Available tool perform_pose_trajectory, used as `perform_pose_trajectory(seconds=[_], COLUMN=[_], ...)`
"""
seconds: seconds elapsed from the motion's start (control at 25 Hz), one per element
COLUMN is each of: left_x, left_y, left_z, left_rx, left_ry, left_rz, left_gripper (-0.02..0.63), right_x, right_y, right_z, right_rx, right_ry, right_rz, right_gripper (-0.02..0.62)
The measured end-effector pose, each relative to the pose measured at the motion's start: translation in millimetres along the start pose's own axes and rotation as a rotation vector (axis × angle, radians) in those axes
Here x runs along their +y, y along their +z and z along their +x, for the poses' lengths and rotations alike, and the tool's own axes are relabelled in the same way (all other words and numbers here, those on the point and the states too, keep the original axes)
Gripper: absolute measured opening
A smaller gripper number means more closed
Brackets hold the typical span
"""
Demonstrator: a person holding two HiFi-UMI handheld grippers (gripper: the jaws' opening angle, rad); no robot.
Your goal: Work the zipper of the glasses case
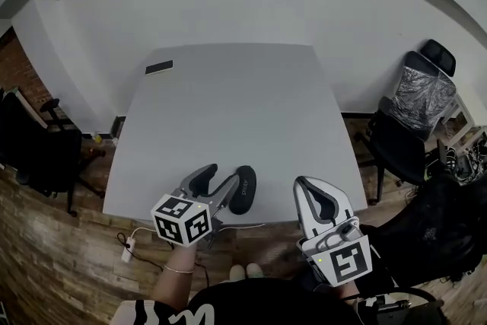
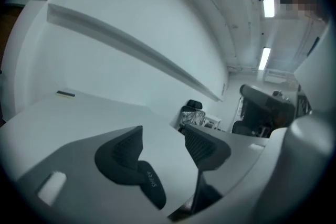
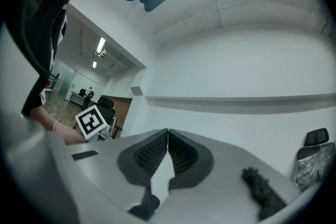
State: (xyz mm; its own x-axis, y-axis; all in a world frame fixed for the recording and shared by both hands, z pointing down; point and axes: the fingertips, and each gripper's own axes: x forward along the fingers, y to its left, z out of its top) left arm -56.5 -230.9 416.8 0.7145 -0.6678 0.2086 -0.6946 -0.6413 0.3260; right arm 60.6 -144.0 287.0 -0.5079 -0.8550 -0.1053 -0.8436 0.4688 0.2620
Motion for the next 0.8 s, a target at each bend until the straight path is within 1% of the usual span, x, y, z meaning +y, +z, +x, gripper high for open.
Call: perform_pose_trajectory(seconds=[0.08,0.2,0.32,0.4,0.44,0.52,0.6,0.8], left_x=[24.6,57.1,72.6,75.6,75.3,72.8,71.4,62.8], left_y=[-28.7,-69.6,-107.3,-124.7,-131.3,-147.1,-162.9,-176.1], left_z=[20.4,43.5,60.9,69.7,74.7,86.2,95.3,109.7], left_rx=[0.097,0.213,0.32,0.36,0.377,0.442,0.514,0.567], left_ry=[0.042,0.093,0.075,0.058,0.055,0.056,0.061,0.052], left_rz=[-0.047,-0.154,-0.28,-0.35,-0.368,-0.363,-0.328,-0.271], left_gripper=[0.293,0.341,0.348,0.364,0.364,0.364,0.364,0.371], right_x=[-0.8,-1.4,-0.2,-0.1,-1.3,-6.2,-10.8,-21.2], right_y=[-0.8,-2.5,-5.2,-8.5,-9.8,-11.5,-12.3,-17.4], right_z=[-0.9,-3.1,-6.2,-7.9,-8.8,-10.9,-12.5,-16.3], right_rx=[-0.001,0.001,0.012,0.021,0.024,0.028,0.033,0.05], right_ry=[0.003,0.009,0.014,0.017,0.016,0.009,0.001,-0.021], right_rz=[-0.001,-0.002,-0.007,-0.006,-0.005,-0.003,-0.002,-0.007], right_gripper=[0.009,0.009,0.009,0.008,0.009,0.009,0.008,0.009])
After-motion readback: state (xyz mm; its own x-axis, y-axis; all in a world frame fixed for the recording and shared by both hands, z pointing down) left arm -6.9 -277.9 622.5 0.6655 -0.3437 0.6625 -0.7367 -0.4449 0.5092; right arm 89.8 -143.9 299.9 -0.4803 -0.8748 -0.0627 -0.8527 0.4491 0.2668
